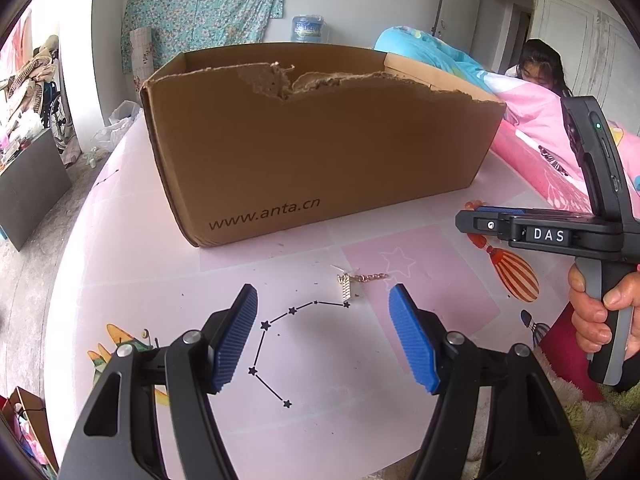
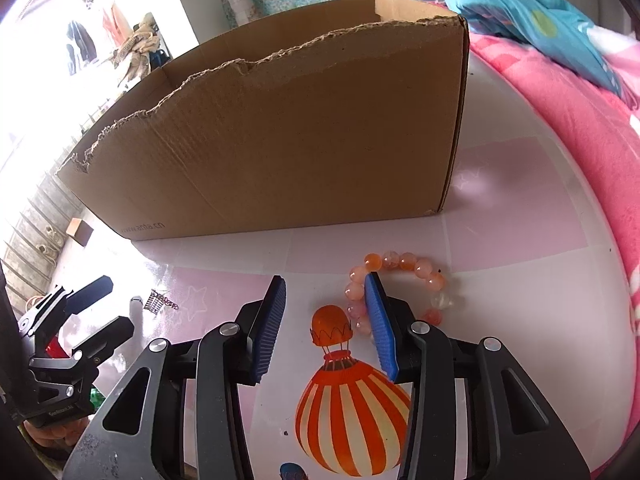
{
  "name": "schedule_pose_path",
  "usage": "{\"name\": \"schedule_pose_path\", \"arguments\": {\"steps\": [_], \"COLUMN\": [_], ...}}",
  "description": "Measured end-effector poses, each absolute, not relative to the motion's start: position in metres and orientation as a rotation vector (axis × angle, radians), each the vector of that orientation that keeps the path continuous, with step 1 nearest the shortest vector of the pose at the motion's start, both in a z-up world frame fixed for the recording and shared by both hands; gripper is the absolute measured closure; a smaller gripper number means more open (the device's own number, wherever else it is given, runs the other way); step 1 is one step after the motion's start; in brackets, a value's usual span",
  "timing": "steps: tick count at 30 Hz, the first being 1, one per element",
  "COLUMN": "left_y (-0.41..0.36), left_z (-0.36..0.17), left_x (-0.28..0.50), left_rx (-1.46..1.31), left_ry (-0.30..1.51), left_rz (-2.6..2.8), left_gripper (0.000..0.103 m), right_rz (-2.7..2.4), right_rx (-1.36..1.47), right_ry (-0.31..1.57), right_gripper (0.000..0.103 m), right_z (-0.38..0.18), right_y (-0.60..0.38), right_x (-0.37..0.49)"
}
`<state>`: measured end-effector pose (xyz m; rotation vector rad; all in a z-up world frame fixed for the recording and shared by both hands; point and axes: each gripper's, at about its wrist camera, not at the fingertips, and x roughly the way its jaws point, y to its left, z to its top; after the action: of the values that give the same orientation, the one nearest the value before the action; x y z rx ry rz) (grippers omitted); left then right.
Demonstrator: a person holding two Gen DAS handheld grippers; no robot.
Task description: Organize jewelry
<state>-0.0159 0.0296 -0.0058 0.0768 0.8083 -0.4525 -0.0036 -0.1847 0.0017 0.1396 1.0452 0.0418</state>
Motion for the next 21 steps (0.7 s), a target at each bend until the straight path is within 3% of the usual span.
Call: {"name": "schedule_pose_path", "arguments": {"steps": [21], "left_y": [0.021], "left_z": [-0.0009], "left_x": [-0.0173], "left_rx": [0.1], "left_ry": [0.774], "left_rz": [-0.463], "left_gripper": [0.037], "right_rz": [0.023], "right_rx": [0.152], "right_ry": [1.033], "right_gripper": [0.072], "right_z": [0.001], "right_y": [-0.1864], "right_x": [-0.0064]}}
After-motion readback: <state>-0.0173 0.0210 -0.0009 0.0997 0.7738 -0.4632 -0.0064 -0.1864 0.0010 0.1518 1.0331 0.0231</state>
